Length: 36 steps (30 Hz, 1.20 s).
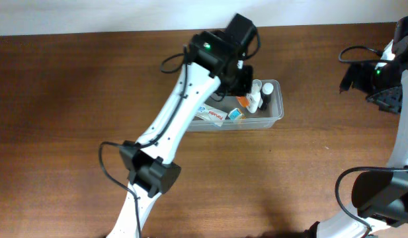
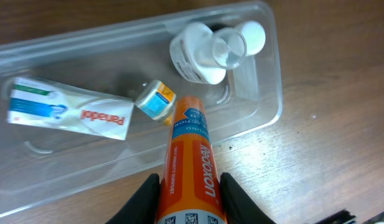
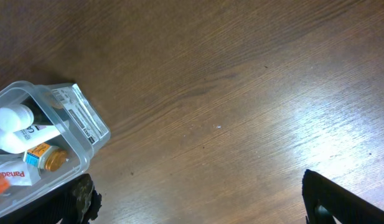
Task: Pack container
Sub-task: 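Lift the orange tube and carry it over the container, then lower the tube into the container and open the left gripper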
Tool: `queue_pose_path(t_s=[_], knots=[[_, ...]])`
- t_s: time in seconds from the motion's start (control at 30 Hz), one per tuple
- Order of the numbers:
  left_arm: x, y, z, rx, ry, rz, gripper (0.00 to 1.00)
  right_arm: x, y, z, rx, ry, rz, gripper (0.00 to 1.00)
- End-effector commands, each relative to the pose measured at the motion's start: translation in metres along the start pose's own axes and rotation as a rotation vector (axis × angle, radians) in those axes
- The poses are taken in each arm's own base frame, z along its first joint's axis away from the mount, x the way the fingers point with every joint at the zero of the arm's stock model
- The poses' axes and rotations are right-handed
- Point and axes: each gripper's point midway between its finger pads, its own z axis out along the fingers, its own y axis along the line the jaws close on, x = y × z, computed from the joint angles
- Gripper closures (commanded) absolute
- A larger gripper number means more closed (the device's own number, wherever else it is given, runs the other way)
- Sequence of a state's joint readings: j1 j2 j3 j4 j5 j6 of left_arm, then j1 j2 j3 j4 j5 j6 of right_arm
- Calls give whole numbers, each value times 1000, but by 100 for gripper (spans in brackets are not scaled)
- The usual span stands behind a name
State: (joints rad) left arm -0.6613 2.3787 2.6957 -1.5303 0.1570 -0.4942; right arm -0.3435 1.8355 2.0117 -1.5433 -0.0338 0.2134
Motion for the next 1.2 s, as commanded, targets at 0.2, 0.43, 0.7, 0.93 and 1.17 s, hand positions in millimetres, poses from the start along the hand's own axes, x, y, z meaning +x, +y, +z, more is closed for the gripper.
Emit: queue_pose_path(t_s=[0.2, 0.43, 0.7, 0.93, 1.17], knots=[[-1, 3, 38, -27, 38, -15, 73, -1, -4, 1, 13, -1, 8, 2], [-2, 6, 59, -37, 57, -19, 73, -1, -4, 1, 14, -1, 8, 2], [1, 6, 64, -42, 68, -18, 73, -1, -4, 1, 13, -1, 8, 2], [11, -1, 70, -45, 94, 1, 69, -1, -4, 1, 13, -1, 8, 2], [16, -5, 73, -50, 103, 12, 69, -1, -4, 1, 13, -1, 8, 2]])
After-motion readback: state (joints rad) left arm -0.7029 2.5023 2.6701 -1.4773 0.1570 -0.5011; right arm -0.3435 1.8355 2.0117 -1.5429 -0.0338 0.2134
